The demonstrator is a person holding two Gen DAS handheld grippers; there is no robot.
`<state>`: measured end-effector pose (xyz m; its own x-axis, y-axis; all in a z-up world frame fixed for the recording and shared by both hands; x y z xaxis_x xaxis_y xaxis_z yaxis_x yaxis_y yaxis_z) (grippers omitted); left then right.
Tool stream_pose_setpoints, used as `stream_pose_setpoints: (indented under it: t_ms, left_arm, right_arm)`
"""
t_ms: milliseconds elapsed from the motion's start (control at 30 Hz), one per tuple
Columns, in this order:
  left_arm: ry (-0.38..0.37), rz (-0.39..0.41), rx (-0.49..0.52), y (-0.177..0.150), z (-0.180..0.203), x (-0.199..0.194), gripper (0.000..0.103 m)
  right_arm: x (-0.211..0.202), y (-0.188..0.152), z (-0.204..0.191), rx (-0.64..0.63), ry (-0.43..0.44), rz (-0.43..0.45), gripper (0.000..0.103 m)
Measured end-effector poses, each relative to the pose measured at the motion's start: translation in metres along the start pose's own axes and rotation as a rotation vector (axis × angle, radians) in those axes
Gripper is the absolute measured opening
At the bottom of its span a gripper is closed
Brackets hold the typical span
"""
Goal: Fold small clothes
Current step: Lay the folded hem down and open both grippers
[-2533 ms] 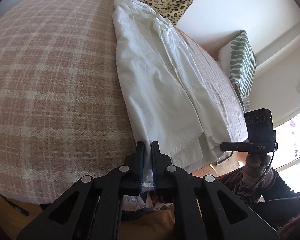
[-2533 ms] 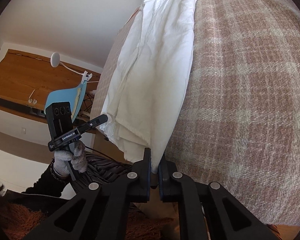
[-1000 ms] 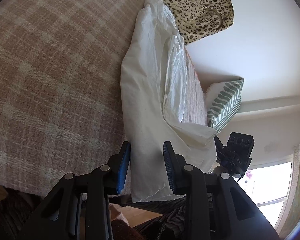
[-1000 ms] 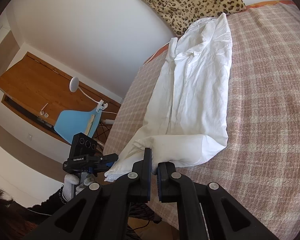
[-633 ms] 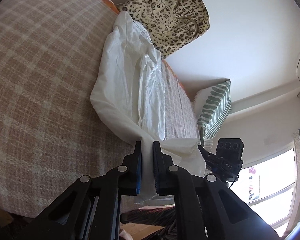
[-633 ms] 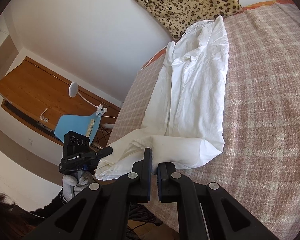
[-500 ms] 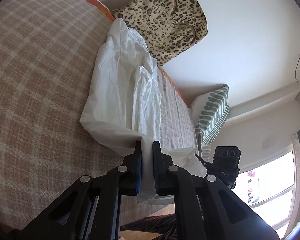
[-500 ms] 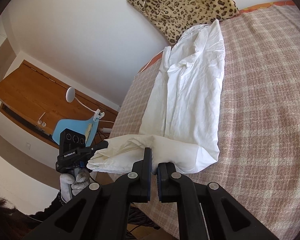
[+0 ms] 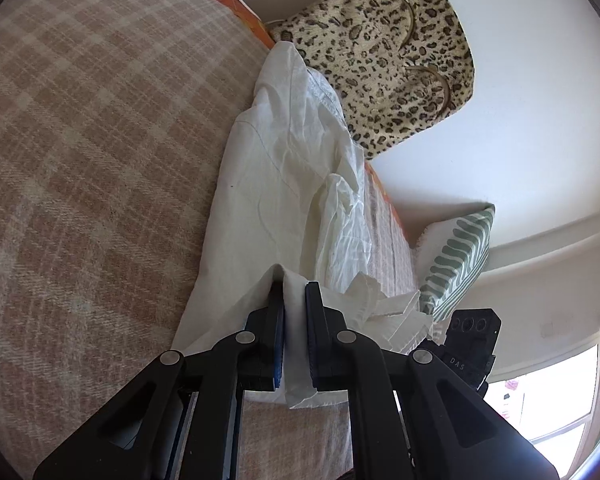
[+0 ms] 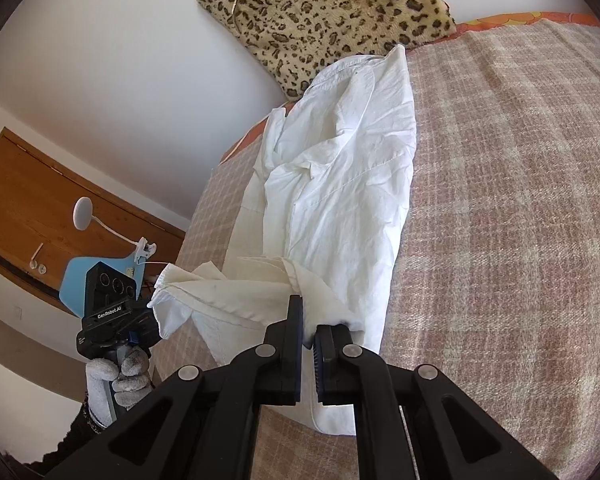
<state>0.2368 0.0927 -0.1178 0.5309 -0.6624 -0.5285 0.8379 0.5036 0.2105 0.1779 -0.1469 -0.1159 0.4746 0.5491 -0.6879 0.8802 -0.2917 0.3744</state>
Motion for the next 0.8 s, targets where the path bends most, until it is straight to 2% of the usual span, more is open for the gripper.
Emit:
stream_pose_setpoints:
  t_ms: [133,267,400,467,500,533,600,667,733,800]
  left_arm:
    - [0.036,0.000,-0.007,0.009,-0.012,0.015,0.008]
    - [0.067,-0.021,-0.017,0.014,-0.019,0.025,0.010]
    - [0.096,-0.030,0.006,0.018,-0.014,0.026,0.014]
    - [0.106,-0.026,0.024,0.019,-0.010,0.025,0.017]
    - [0.107,-0.025,0.027,0.019,-0.009,0.024,0.021]
    - [0.110,-0.023,0.030,0.020,-0.007,0.022,0.023]
    - [0.110,0.005,0.037,0.023,-0.004,0.016,0.037]
    - [0.097,0.053,0.029,0.029,-0.001,0.005,0.043]
    - [0.100,0.094,0.039,0.036,0.003,-0.007,0.043]
    - [0.103,0.137,0.096,0.039,0.012,-0.020,0.043]
  right_arm:
    - [0.016,0.010,0.011,0.010,-0.050,-0.012,0.002]
    - [0.025,0.019,0.016,0.031,-0.051,-0.025,0.002]
    - [0.025,0.024,0.015,0.036,-0.041,-0.027,0.009]
    - [0.025,0.027,0.019,0.049,-0.055,-0.025,0.017]
    - [0.023,0.029,0.021,0.062,-0.055,-0.020,0.025]
    - [0.021,0.031,0.023,0.072,-0.056,-0.009,0.025]
    - [0.014,0.034,0.023,0.053,-0.072,0.013,0.025]
    - [0.007,0.036,0.019,0.013,-0.105,0.033,0.025]
    - [-0.001,0.036,0.012,-0.039,-0.147,0.063,0.026]
    - [-0.010,0.035,0.000,-0.108,-0.188,0.098,0.026]
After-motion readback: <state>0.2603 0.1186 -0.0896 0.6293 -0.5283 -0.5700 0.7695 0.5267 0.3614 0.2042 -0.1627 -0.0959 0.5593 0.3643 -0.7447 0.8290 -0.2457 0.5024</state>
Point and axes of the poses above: each gripper's, at about its wrist camera, not at the fingertips, and x roughly the way its jaws point, z to its right, y to its top, the point moved 6 cm from there along x, roughly the way its jaws point, and after that the axes turned 3 degrees about z, right-handed, at the moved point
